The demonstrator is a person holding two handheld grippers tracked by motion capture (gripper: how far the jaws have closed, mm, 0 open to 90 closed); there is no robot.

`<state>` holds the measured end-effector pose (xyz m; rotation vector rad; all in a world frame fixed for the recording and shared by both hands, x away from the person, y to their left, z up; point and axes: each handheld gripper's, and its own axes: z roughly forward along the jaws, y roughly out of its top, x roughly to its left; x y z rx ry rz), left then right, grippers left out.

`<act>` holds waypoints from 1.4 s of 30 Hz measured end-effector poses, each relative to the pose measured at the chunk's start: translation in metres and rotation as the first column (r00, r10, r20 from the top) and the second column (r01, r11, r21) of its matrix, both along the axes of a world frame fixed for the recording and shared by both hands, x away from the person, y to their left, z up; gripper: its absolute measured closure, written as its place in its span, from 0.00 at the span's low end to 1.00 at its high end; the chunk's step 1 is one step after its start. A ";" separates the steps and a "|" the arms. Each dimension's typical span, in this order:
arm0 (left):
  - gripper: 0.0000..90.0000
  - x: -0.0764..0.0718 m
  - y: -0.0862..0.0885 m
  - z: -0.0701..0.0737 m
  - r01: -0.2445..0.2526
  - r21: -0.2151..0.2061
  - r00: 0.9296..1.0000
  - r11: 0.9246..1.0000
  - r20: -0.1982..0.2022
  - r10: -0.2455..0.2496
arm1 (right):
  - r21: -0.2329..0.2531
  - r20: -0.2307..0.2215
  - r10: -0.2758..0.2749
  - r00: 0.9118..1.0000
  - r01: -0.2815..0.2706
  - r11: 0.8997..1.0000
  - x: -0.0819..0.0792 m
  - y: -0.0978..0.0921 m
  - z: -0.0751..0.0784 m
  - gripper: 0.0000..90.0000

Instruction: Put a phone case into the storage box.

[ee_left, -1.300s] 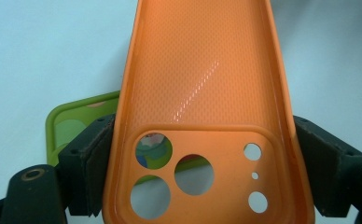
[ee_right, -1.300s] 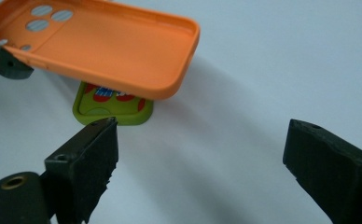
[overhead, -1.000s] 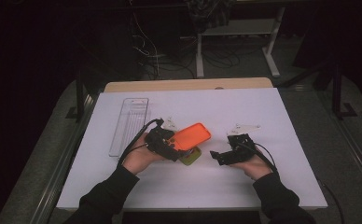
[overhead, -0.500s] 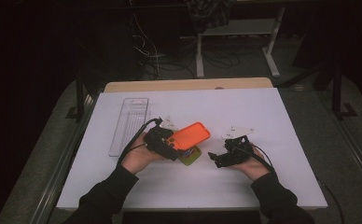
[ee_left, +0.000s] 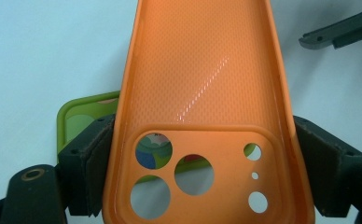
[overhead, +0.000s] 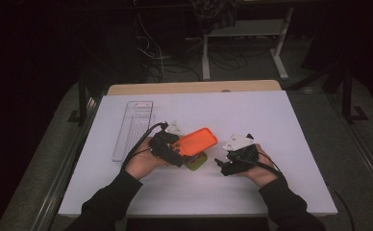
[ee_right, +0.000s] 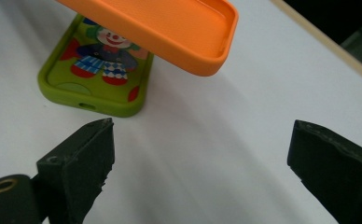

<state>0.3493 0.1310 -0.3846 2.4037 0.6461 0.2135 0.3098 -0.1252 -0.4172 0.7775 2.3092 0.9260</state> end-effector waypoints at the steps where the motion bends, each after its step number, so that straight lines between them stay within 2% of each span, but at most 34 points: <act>1: 0.18 0.000 0.000 0.000 0.002 0.003 1.000 1.000 0.000 -0.002 | -0.011 0.011 0.005 1.000 -0.005 1.000 0.000 0.000 0.000 0.07; 11: 0.18 0.001 0.000 0.000 0.012 0.006 1.000 1.000 0.005 -0.012 | -0.117 0.133 0.041 0.990 -0.025 0.993 -0.005 0.004 0.002 0.07; 15: 0.18 0.001 0.000 0.000 0.013 0.008 1.000 1.000 0.004 -0.013 | -0.182 0.185 0.068 0.980 -0.034 0.983 -0.007 0.007 0.001 0.07; 16: 0.18 0.001 0.000 0.000 0.013 0.008 1.000 1.000 0.004 -0.013 | -0.215 0.205 0.085 0.975 -0.040 0.976 -0.007 0.007 0.001 0.07; 19: 0.18 0.001 0.000 0.000 0.021 0.011 1.000 1.000 0.008 -0.021 | -0.268 0.238 0.119 0.964 -0.053 0.962 -0.009 0.008 0.000 0.07; 21: 0.18 0.001 -0.001 0.000 0.024 0.011 1.000 1.000 0.008 -0.024 | -0.264 0.240 0.112 0.964 -0.046 0.963 -0.011 0.012 -0.001 0.07; 23: 0.18 -0.001 -0.002 -0.001 0.002 -0.015 1.000 1.000 0.000 -0.002 | -0.284 0.268 0.120 0.956 -0.041 0.958 -0.013 0.014 -0.003 0.07; 26: 0.18 -0.001 -0.002 -0.001 -0.001 -0.017 1.000 1.000 -0.001 0.001 | -0.313 0.297 0.137 0.945 -0.040 0.949 -0.015 0.016 -0.003 0.07; 29: 0.18 -0.001 -0.003 -0.002 -0.013 -0.030 1.000 0.999 -0.003 0.013 | -0.363 0.338 0.174 0.925 -0.042 0.931 -0.018 0.019 -0.004 0.08; 31: 0.18 -0.001 -0.002 -0.001 -0.003 -0.015 1.000 1.000 -0.009 0.003 | -0.384 0.357 0.194 0.914 -0.046 0.922 -0.020 0.021 -0.004 0.08; 32: 0.18 -0.001 -0.002 -0.001 0.000 -0.008 1.000 1.000 -0.011 0.000 | -0.405 0.375 0.213 0.902 -0.046 0.913 -0.020 0.021 -0.004 0.08; 33: 0.18 -0.001 -0.003 -0.001 -0.009 -0.019 1.000 1.000 -0.010 0.008 | -0.416 0.383 0.222 0.897 -0.048 0.908 -0.021 0.022 -0.004 0.08; 34: 0.18 -0.001 -0.003 -0.001 -0.007 -0.018 1.000 1.000 -0.008 0.007 | -0.452 0.397 0.250 0.883 -0.049 0.890 -0.022 0.023 -0.004 0.08; 35: 0.18 -0.001 -0.002 -0.001 0.004 -0.003 1.000 1.000 -0.006 -0.004 | -0.469 0.404 0.263 0.876 -0.048 0.882 -0.022 0.024 -0.004 0.08; 36: 0.18 0.000 -0.001 0.000 0.008 0.002 1.000 1.000 -0.006 -0.008 | -0.486 0.419 0.276 0.865 -0.043 0.873 -0.024 0.025 -0.004 0.08; 37: 0.18 0.000 -0.001 0.000 0.009 0.003 1.000 1.000 -0.005 -0.009 | -0.483 0.437 0.278 0.856 -0.038 0.875 -0.025 0.027 -0.005 0.08; 40: 0.18 -0.001 -0.002 0.000 0.003 -0.007 1.000 1.000 -0.007 -0.003 | -0.530 0.480 0.328 0.813 -0.029 0.847 -0.029 0.030 -0.007 0.09; 41: 0.18 -0.001 -0.002 0.000 0.005 -0.003 1.000 1.000 -0.010 -0.005 | -0.545 0.481 0.342 0.807 -0.030 0.838 -0.030 0.031 -0.008 0.09; 42: 0.18 -0.001 -0.002 0.000 0.007 -0.005 1.000 1.000 -0.009 -0.007 | -0.560 0.493 0.360 0.792 -0.028 0.828 -0.030 0.032 -0.008 0.10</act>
